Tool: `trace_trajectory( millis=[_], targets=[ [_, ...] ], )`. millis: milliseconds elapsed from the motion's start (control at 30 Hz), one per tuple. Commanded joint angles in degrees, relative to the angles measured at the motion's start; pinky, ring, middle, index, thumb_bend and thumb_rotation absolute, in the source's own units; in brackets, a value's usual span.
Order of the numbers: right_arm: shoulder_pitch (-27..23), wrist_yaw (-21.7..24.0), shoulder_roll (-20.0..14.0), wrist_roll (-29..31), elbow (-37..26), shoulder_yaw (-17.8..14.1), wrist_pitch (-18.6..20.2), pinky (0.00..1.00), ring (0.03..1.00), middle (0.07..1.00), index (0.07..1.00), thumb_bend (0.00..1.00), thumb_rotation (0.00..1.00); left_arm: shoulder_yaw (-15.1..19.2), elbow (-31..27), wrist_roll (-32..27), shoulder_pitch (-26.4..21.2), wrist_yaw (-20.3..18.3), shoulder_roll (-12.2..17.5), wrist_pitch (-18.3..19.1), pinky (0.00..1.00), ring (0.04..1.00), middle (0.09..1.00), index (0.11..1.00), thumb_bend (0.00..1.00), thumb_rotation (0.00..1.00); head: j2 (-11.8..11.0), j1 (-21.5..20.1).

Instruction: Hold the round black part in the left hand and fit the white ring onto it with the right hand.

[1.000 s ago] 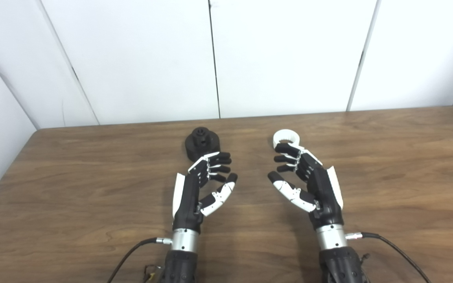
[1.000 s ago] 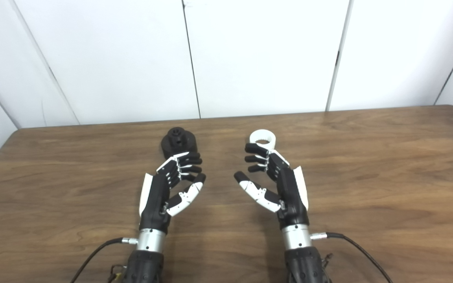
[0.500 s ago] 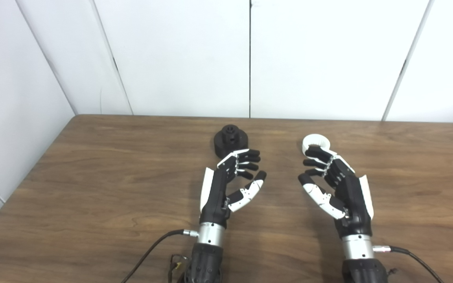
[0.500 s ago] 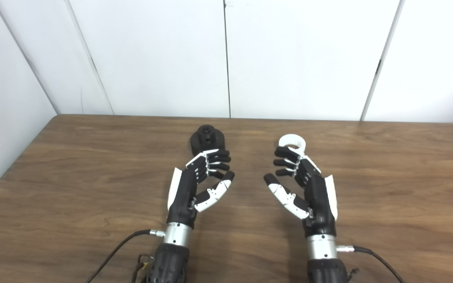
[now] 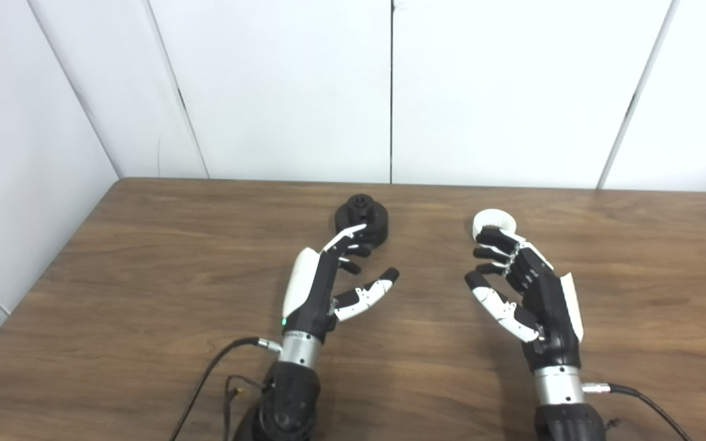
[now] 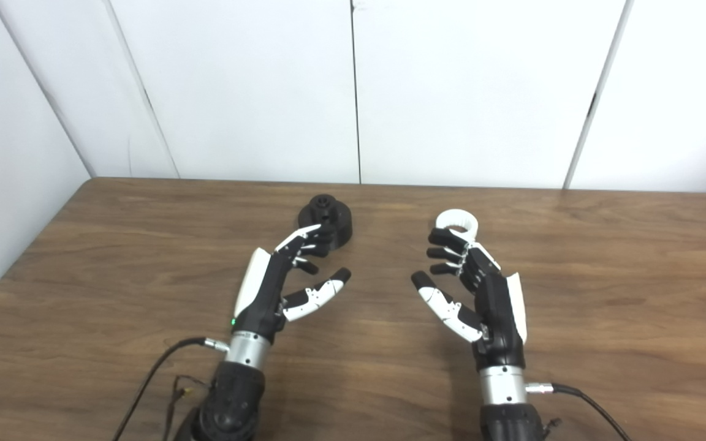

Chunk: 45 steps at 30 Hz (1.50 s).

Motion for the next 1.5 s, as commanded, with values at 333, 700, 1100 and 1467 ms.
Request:
trace_trajectory(
  millis=[333,700,1100,1467],
  targets=[
    [1.21,0.29,-1.17,0.00,2.70,-0.81,-1.29,0.58,0.680,0.732,0.720,0.63,0.33,-2.36,-6.37,12.44,-5.94,-4.17,7.38,7.62,0.66,0.802,0.856,0.818,0.70,0.40,-0.07,-0.07],
    [0.99,0.36,-0.84,0.35,3.13,-0.76,-1.44,0.58,0.680,0.739,0.720,0.63,0.32,-3.10,-2.68,21.71,-10.44,-2.56,10.23,11.92,0.91,0.995,0.963,0.831,0.81,0.45,-0.34,-0.08],
    [0.87,0.51,-0.61,0.68,3.15,-0.82,-1.60,0.58,0.687,0.741,0.714,0.62,0.30,-3.90,5.46,24.47,-15.86,-1.18,11.58,13.74,1.00,1.000,0.987,0.857,0.88,0.55,-0.54,-0.79],
    [0.85,0.20,-0.70,0.02,2.40,-1.06,-0.75,0.57,0.669,0.730,0.707,0.63,0.32,-6.50,18.68,23.51,-23.63,0.91,12.94,12.43,1.00,1.000,0.991,0.922,0.93,0.56,-0.68,-1.41]
  ],
)
